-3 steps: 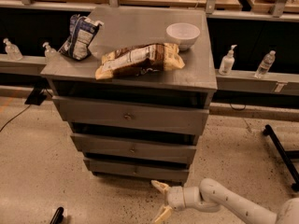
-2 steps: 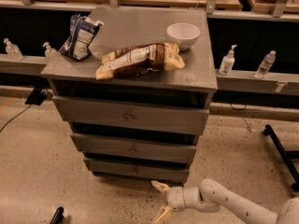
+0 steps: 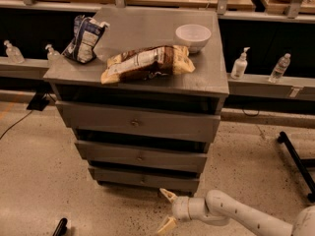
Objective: Open bottom drawer
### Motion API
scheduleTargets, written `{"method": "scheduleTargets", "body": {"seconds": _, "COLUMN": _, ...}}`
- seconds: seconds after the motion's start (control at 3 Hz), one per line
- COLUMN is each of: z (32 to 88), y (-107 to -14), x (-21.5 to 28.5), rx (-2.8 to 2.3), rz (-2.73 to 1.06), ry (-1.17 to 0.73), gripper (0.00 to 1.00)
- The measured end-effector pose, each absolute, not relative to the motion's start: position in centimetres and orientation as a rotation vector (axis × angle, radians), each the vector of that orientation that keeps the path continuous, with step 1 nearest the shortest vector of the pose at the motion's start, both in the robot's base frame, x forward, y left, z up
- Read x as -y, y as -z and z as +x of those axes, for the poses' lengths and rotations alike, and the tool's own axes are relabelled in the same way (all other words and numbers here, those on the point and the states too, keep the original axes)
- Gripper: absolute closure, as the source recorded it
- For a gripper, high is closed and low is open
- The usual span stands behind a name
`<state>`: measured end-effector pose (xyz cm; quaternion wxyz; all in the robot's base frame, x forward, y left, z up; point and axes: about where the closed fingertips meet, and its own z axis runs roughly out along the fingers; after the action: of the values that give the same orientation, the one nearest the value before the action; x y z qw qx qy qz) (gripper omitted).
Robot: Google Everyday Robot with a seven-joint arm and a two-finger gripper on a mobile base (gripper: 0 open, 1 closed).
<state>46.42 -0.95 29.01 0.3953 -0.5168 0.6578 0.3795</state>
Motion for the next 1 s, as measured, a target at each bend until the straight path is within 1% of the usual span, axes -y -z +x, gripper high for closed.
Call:
{"method": "scheduleTargets", "body": {"seconds": 0.33, "z": 46.4, "y": -29.0, "x": 0.9, "rx": -1.668, "rz": -1.31, "ry": -0.962, "gripper": 0.0}}
{"method": "scheduleTargets", "body": {"seconds": 0.67, "z": 49.0, "y": -27.7, "x": -0.1, "rx": -1.634, "rz": -1.439, "ry": -0.843, "gripper": 0.0}}
{"method": "scheduleTargets", "body": {"seconds": 1.0, "z": 53.0, "y": -26.1, "x": -0.7, "rx": -1.625, "rz": -1.506, "ry": -0.754, "gripper": 0.0}}
